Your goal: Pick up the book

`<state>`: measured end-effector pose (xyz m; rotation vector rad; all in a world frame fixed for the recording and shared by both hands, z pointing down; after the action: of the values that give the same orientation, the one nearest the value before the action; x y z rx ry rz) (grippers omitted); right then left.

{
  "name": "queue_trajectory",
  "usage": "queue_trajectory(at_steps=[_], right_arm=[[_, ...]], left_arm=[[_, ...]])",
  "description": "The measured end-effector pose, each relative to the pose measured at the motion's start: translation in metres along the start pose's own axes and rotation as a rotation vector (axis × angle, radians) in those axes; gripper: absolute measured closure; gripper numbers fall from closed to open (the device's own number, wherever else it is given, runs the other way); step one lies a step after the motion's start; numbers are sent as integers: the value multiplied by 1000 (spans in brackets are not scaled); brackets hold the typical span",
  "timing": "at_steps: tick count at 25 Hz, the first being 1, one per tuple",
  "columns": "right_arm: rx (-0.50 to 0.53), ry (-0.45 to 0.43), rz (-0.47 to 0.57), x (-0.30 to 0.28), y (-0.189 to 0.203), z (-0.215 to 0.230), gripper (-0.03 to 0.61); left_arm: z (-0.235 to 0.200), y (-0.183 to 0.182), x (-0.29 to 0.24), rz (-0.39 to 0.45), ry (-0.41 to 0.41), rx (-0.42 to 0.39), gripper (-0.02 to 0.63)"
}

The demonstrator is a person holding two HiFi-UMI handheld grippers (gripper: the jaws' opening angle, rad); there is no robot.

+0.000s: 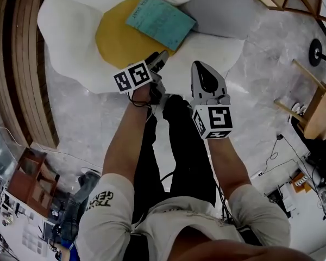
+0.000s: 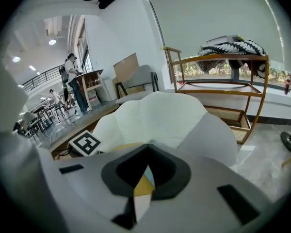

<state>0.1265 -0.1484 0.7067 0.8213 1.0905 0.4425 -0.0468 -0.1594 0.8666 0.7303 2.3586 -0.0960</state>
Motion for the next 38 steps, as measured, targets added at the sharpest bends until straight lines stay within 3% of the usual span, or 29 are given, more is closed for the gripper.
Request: queue_trajectory(at_steps=[7,14,31,38], right_arm=[[-19,-10,-22,-16,13,16,552],[-11,-20,-33,-31,21,31,552],[-49,-14,-74,-38,41,64,552],[-66,-16,-96,-33,49,68,552]], left_arm=[[-36,4,-40,31,-6,146,388],[-66,5,-62,52,-34,210,365],[-83,4,-89,98,-27,234,348],[-83,2,-94,111,30,258,348]])
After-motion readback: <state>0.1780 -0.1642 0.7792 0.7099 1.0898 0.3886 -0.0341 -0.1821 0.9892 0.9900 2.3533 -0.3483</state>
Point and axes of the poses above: the fingertips, and each gripper's own axes: x backward along the fingers, z to its right, y out of its underside, the point moved 8 cm from there along x, backward along the fingers, and after that the axes turned 1 degree about -y, right-handed, at the moved point
